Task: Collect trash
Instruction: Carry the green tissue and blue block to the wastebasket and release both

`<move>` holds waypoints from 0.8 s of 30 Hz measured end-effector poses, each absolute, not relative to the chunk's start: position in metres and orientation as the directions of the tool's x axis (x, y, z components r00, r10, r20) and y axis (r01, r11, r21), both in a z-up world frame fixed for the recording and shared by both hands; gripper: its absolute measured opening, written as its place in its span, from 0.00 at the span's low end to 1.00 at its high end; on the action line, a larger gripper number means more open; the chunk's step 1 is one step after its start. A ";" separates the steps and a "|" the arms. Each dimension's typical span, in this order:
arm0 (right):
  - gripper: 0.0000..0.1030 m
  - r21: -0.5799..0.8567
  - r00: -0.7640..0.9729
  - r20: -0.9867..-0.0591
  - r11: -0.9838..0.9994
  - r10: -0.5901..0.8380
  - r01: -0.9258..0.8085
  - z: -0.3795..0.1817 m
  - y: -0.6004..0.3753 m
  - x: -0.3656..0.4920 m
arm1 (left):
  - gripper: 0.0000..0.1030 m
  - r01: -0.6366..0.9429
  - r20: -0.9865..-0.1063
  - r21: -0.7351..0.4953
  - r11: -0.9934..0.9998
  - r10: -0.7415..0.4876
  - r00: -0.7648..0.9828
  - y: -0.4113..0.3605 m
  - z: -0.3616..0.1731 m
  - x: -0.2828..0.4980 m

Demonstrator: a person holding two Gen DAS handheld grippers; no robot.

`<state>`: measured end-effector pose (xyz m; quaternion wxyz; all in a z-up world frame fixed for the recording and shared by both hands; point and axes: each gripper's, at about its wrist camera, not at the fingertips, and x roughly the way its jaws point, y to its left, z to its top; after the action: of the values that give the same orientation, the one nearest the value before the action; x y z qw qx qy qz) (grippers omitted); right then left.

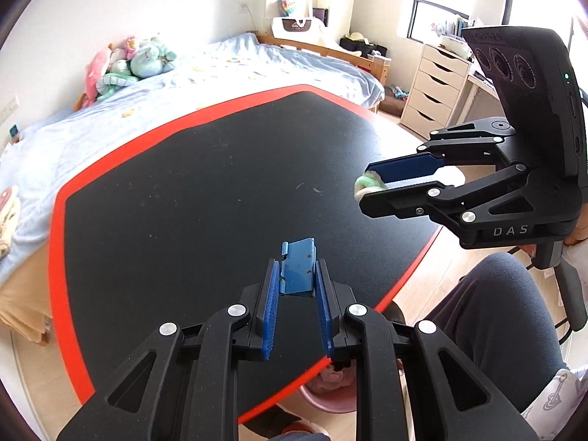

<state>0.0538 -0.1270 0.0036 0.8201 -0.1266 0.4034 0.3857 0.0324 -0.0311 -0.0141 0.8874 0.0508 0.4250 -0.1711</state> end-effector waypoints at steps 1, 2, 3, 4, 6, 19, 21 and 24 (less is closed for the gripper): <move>0.30 0.103 0.377 -0.760 0.670 0.530 -0.735 0.004 -0.129 0.046 | 0.19 0.344 -0.771 -0.058 0.937 -0.261 0.581 -0.027 -0.014 0.037; 0.30 0.102 0.377 -0.760 0.670 0.530 -0.736 0.004 -0.132 0.039 | 0.19 0.340 -0.770 -0.060 0.938 -0.261 0.583 -0.028 -0.013 0.032; 0.30 0.102 0.377 -0.759 0.669 0.530 -0.736 0.005 -0.135 0.031 | 0.19 0.338 -0.769 -0.059 0.939 -0.259 0.585 -0.030 -0.013 0.026; 0.30 0.101 0.378 -0.759 0.670 0.529 -0.735 0.005 -0.138 0.023 | 0.19 0.336 -0.767 -0.057 0.940 -0.256 0.588 -0.034 -0.011 0.011; 0.30 0.102 0.378 -0.761 0.673 0.527 -0.733 0.005 -0.142 0.009 | 0.19 0.330 -0.762 -0.064 0.942 -0.260 0.593 -0.035 -0.009 0.002; 0.30 0.098 0.355 -0.791 0.676 0.498 -0.731 -0.015 -0.167 -0.060 | 0.19 0.309 -0.770 -0.106 0.945 -0.274 0.575 -0.054 -0.025 -0.043; 0.30 0.109 0.345 -0.795 0.677 0.499 -0.728 -0.020 -0.169 -0.065 | 0.19 0.311 -0.775 -0.112 0.944 -0.279 0.566 -0.057 -0.029 -0.047; 0.30 0.121 0.333 -0.800 0.678 0.499 -0.725 -0.027 -0.170 -0.068 | 0.19 0.316 -0.782 -0.114 0.942 -0.281 0.556 -0.059 -0.033 -0.054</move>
<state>-0.0685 -0.1703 -0.0266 0.8059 -0.1298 0.4351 0.3800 -0.0536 -0.0595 -0.0332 0.8820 0.0198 0.4395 -0.1692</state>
